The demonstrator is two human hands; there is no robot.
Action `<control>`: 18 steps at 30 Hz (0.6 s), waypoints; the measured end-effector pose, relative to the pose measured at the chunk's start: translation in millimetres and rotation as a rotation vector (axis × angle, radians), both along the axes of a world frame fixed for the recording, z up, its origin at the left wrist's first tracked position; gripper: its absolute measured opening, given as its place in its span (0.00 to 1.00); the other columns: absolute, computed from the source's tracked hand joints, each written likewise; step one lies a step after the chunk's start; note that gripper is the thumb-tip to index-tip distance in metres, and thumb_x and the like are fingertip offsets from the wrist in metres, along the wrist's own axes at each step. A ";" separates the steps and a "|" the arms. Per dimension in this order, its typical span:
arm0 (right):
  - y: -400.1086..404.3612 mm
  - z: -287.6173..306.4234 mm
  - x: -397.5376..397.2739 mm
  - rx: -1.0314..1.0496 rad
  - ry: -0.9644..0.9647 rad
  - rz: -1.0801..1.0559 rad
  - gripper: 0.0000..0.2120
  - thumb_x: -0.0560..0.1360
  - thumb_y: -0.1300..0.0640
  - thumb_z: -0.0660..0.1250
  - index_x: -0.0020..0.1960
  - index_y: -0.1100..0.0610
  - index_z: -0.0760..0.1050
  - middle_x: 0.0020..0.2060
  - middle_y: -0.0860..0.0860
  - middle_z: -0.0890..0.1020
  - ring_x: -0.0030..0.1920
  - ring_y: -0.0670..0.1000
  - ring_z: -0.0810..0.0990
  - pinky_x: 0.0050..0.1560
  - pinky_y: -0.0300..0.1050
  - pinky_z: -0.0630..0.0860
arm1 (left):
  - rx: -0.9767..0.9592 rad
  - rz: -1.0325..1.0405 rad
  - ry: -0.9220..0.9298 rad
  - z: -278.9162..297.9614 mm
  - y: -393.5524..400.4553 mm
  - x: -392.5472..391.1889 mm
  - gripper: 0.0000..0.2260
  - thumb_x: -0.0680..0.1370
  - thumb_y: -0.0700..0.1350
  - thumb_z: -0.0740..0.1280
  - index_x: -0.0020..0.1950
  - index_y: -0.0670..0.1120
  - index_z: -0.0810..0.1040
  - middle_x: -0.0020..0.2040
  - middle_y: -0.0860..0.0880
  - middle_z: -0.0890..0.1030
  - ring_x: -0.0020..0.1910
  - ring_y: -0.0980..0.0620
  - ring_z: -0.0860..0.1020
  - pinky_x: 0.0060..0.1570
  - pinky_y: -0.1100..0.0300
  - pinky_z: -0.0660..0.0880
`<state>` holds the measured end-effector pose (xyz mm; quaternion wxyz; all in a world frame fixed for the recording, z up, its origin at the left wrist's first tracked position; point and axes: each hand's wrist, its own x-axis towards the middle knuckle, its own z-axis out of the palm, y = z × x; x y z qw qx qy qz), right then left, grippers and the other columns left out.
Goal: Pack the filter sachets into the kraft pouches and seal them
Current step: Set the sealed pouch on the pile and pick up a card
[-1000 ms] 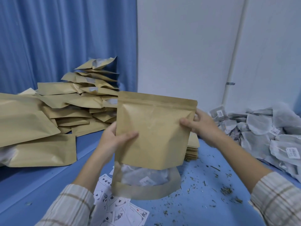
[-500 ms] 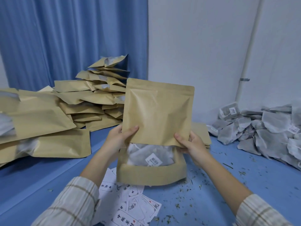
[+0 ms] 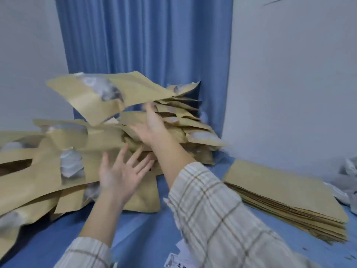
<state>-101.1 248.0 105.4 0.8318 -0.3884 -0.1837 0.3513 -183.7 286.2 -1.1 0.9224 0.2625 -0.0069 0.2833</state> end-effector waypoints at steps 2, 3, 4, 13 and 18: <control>27.9 -2.2 -13.9 -0.039 0.052 0.112 0.32 0.77 0.38 0.57 0.72 0.57 0.59 0.70 0.59 0.66 0.68 0.61 0.67 0.64 0.60 0.66 | 0.084 0.021 0.074 9.1 9.8 2.1 0.27 0.78 0.63 0.57 0.70 0.46 0.68 0.60 0.39 0.79 0.54 0.38 0.80 0.48 0.45 0.76; 31.8 -10.4 -17.5 -0.059 0.061 0.148 0.33 0.76 0.37 0.57 0.73 0.58 0.59 0.70 0.59 0.65 0.68 0.61 0.67 0.63 0.60 0.67 | 0.122 0.028 0.106 11.7 12.8 3.5 0.26 0.78 0.61 0.59 0.69 0.45 0.69 0.58 0.41 0.80 0.53 0.41 0.81 0.45 0.47 0.77; 31.4 -21.7 -17.6 -0.071 0.081 0.144 0.34 0.76 0.38 0.58 0.72 0.60 0.59 0.69 0.60 0.66 0.66 0.61 0.69 0.58 0.57 0.72 | 0.143 0.030 0.142 12.7 13.1 5.3 0.25 0.78 0.59 0.59 0.68 0.43 0.70 0.59 0.42 0.80 0.53 0.43 0.81 0.44 0.49 0.78; -57.3 -100.1 49.3 -0.263 -0.053 -0.172 0.17 0.79 0.53 0.61 0.64 0.61 0.70 0.54 0.56 0.78 0.50 0.53 0.80 0.37 0.39 0.76 | 0.268 -0.101 0.399 -24.6 -54.2 62.8 0.11 0.82 0.48 0.56 0.48 0.46 0.75 0.37 0.48 0.78 0.35 0.47 0.80 0.35 0.55 0.80; -148.7 -139.0 91.3 -0.763 -0.611 -0.508 0.09 0.77 0.54 0.61 0.48 0.55 0.78 0.35 0.48 0.80 0.39 0.49 0.79 0.42 0.41 0.74 | 0.322 -0.264 0.467 -40.8 -133.1 108.9 0.11 0.82 0.45 0.57 0.44 0.43 0.76 0.38 0.46 0.77 0.38 0.47 0.79 0.31 0.57 0.79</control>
